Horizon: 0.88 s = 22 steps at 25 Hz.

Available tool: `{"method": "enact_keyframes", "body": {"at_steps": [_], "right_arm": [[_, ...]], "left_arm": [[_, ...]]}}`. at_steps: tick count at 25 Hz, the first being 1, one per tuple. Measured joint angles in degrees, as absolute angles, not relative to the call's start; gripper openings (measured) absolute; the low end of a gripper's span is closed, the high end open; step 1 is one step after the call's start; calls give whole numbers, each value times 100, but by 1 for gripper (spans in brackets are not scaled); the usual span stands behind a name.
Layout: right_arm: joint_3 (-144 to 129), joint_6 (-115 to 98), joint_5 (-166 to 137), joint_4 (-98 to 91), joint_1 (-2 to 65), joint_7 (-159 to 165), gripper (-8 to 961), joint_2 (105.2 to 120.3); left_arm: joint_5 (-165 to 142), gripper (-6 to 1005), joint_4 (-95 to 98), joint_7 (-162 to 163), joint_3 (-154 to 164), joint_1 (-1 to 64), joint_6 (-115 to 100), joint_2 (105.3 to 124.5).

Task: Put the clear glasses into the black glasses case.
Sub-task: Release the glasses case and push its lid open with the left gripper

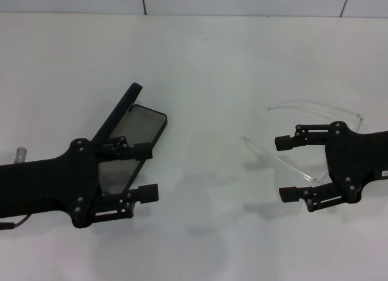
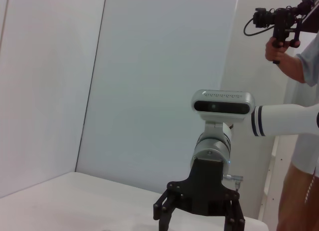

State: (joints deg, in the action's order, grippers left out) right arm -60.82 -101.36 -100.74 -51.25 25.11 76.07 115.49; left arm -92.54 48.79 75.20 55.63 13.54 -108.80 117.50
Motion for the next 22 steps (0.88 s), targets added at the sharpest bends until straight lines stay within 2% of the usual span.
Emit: {"method": "enact_keyframes", "body": {"at_steps": [16,18,22], "right_arm": [[-6033,-9943,-10046,-5349,2516,7990,830,11541],[-6017,-9792,-10084,-5911,2528,8684,829,11477],[-6052,-10033,-10470,-7260,2812,9815,827,11248]], "left_arm": [[-9254,647,4860,7449,5563,1360,-10880,11778],[-9248,647,4855,7444,5563,1356,-10881,11788],[-9239,646,4755,7333,5564,1359,-10880,11804]]}}
